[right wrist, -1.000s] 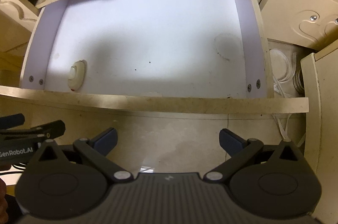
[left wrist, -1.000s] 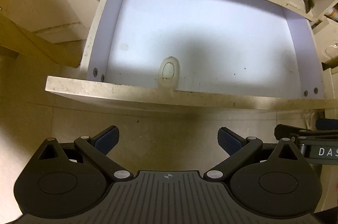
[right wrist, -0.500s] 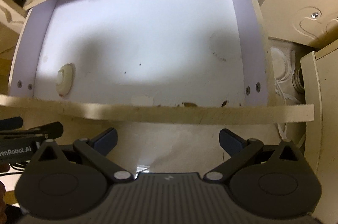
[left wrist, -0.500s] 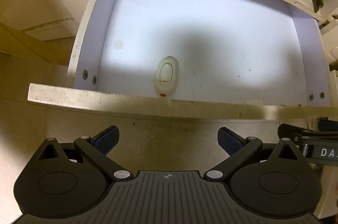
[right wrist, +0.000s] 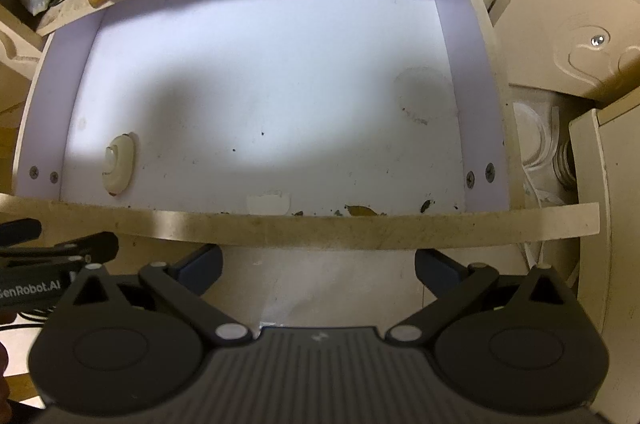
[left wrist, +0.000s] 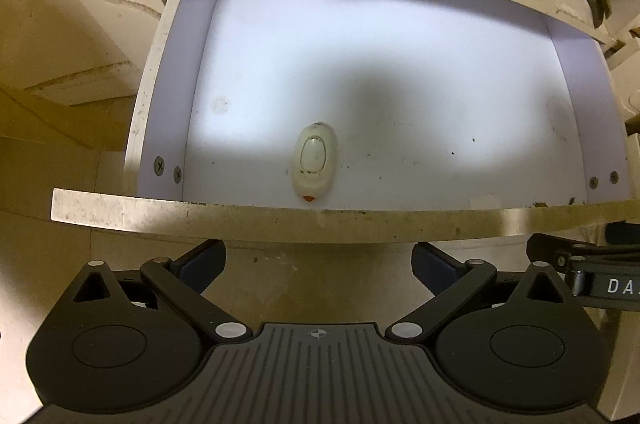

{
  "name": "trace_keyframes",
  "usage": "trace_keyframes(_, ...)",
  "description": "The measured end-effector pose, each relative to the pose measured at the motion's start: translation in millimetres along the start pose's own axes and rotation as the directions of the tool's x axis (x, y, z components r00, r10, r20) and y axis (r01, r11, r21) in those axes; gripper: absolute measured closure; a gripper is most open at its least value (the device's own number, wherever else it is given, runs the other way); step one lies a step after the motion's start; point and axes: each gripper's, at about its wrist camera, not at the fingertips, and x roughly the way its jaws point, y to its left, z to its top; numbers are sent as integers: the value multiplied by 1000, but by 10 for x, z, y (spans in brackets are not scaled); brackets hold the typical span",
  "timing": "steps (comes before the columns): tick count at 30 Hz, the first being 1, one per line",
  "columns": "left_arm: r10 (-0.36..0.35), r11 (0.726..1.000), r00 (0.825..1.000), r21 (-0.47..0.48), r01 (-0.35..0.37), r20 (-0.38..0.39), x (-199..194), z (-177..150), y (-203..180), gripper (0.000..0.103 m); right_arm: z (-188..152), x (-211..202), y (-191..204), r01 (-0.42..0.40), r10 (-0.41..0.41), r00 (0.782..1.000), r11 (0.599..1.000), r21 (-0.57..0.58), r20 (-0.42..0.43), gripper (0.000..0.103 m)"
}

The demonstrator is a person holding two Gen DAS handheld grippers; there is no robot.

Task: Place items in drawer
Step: 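Push the white drawer front inward with both grippers to close it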

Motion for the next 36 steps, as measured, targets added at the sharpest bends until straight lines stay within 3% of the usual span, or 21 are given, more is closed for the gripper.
trace_keyframes(20,-11,1000,999,-4,11,47,27,351,20,0,295,11,10,14,-14,997,1000,-5,78,0)
trace_keyframes(36,-13,1000,999,-1,13,51,128,709,-43,0,620,98,9,23,-22,996,1000,-3,91,0)
